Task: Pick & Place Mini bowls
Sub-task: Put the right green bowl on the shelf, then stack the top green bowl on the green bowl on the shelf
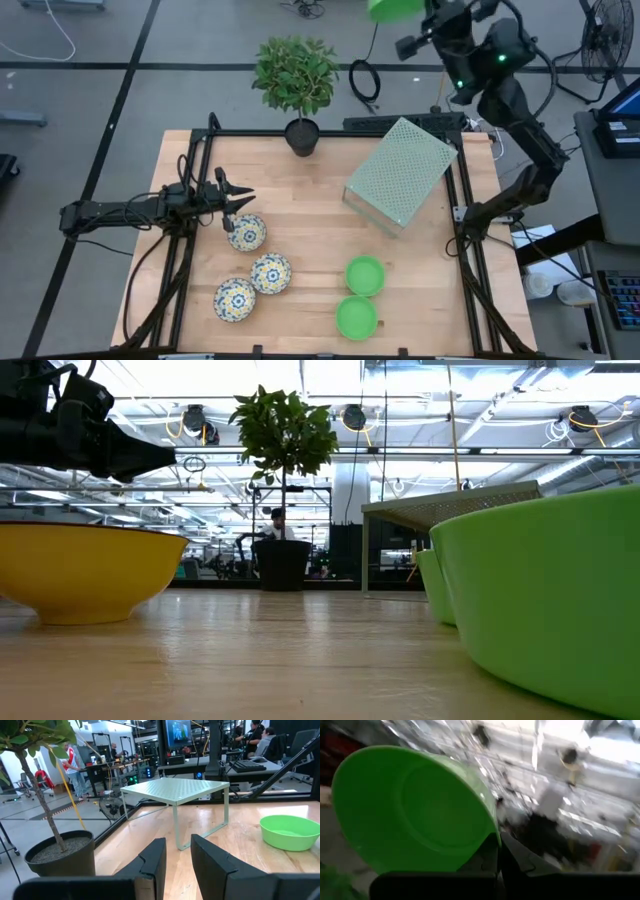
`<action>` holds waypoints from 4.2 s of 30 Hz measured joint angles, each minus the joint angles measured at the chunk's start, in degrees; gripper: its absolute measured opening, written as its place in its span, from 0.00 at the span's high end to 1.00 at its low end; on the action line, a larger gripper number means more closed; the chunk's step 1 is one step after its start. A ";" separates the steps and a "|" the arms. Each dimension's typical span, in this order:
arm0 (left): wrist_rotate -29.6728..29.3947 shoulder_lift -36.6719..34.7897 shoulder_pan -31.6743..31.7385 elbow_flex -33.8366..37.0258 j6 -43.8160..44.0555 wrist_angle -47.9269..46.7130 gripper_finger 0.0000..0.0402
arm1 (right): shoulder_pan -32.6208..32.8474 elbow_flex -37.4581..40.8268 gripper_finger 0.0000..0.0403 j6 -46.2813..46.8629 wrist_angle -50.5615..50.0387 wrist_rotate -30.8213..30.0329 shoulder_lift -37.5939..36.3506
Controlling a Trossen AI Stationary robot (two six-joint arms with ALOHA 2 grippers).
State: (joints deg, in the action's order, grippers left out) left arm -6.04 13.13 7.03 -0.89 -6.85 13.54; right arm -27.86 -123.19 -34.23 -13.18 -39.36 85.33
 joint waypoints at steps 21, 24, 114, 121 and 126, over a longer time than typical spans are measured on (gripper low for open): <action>0.00 0.00 0.00 0.00 0.00 0.00 0.77 | -5.89 -0.92 1.00 18.35 -20.39 -2.99 1.61; 0.00 0.00 -0.01 0.00 0.01 0.00 0.77 | -10.35 -0.92 1.00 29.06 -27.49 3.36 1.39; -0.02 -0.02 -0.01 0.00 0.02 0.00 0.77 | -35.54 20.03 0.73 42.44 -71.83 46.37 4.41; -0.02 0.00 -0.01 0.02 0.01 0.00 0.77 | -33.02 19.95 0.71 39.23 -63.87 54.34 -1.42; -0.02 -0.02 0.01 0.02 -0.01 0.00 0.77 | -27.74 19.95 0.71 37.63 -57.94 57.67 -5.30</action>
State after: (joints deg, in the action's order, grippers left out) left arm -6.07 13.11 7.04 -0.86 -6.85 13.54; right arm -55.59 -103.24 3.40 -71.12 18.31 80.03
